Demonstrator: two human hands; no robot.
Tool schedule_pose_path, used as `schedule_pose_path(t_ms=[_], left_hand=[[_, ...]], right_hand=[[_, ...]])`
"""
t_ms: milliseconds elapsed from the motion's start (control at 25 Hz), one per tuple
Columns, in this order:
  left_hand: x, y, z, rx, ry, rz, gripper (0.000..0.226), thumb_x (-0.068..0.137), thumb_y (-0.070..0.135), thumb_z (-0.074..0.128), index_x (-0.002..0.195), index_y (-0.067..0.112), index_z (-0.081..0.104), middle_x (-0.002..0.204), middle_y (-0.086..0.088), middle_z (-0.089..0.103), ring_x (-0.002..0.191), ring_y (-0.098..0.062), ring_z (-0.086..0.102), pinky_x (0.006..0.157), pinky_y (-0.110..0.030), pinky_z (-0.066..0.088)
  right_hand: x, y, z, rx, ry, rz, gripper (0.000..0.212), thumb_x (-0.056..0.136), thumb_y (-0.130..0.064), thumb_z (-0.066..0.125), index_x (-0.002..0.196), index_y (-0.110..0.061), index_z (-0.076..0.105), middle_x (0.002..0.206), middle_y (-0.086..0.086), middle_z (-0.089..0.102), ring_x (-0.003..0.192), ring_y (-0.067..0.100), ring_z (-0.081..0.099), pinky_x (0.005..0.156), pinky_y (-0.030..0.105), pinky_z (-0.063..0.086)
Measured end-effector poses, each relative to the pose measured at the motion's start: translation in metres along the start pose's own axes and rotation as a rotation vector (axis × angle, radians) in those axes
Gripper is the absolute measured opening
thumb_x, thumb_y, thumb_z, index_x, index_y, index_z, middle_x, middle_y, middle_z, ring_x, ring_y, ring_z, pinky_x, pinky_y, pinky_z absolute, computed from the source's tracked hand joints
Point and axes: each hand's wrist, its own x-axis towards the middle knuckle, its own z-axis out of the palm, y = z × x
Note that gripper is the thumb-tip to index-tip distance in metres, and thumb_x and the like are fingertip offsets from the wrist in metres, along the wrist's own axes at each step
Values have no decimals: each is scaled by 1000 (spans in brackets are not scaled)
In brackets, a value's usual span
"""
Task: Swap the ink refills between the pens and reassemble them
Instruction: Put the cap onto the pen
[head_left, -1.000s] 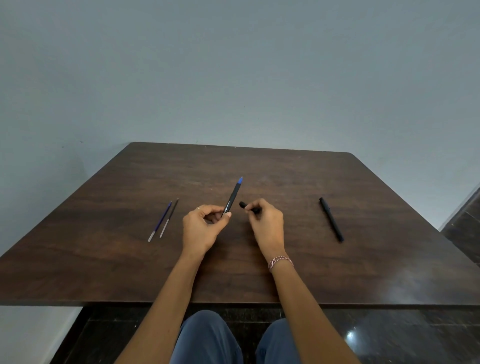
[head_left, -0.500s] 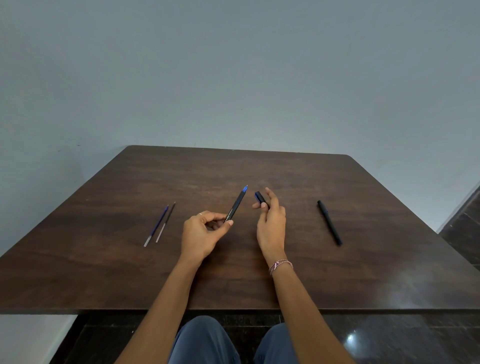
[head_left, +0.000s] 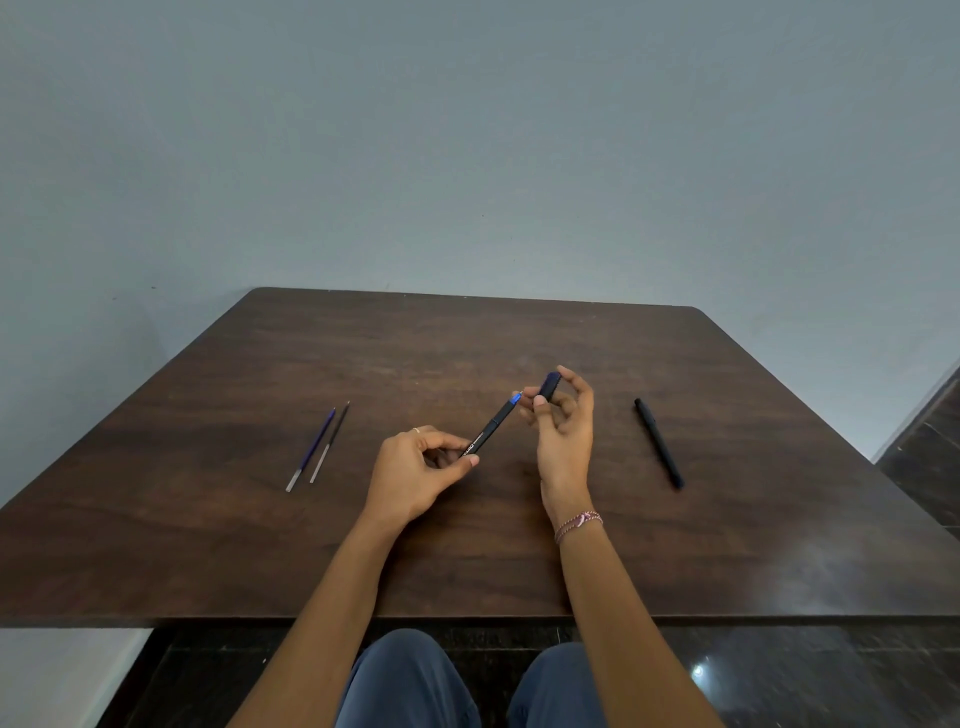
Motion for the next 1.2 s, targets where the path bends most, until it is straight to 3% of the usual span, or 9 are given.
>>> schedule_pose_path(t_ms=[200,400,760,960,1200], left_hand=[[0,2,0,19,-41,-4,18,72,17,80,88,22,74,72,8,62,63,-5,56,61,-12,46],[-2,4,-2,38,-65,3,18,72,17,79,89,21,74,73,8,62,64,-3,56,61,-9,45],[-1,2,-2,18,-55,35,19,71,15,80,86,23,74,72,10,60,64,2,56,61,-9,44],[-1,1,-2,13,-45,27,20,70,15,80,85,26,73,70,12,59,62,-3,55,61,-10,44],[-2,2,-2,4,-34,37,22,70,15,81,82,31,71,70,12,59,62,3,54,61,-10,45]], right_hand=[[3,-3,-7,185,110,38,27,90,-6,59,109,-22,47,90,2,74,94,14,65,98,30,44],[4,-5,-8,328,111,70,29,83,-5,68,102,-19,51,88,8,75,86,13,65,79,25,45],[6,-4,-9,403,118,95,25,83,-2,67,104,-15,59,87,7,75,82,14,68,77,25,53],[5,-6,-10,482,167,136,24,85,-1,64,104,-15,60,87,6,74,92,16,68,74,21,55],[0,-11,-6,411,2,173,19,88,-2,60,104,-13,60,88,5,74,84,13,70,73,22,56]])
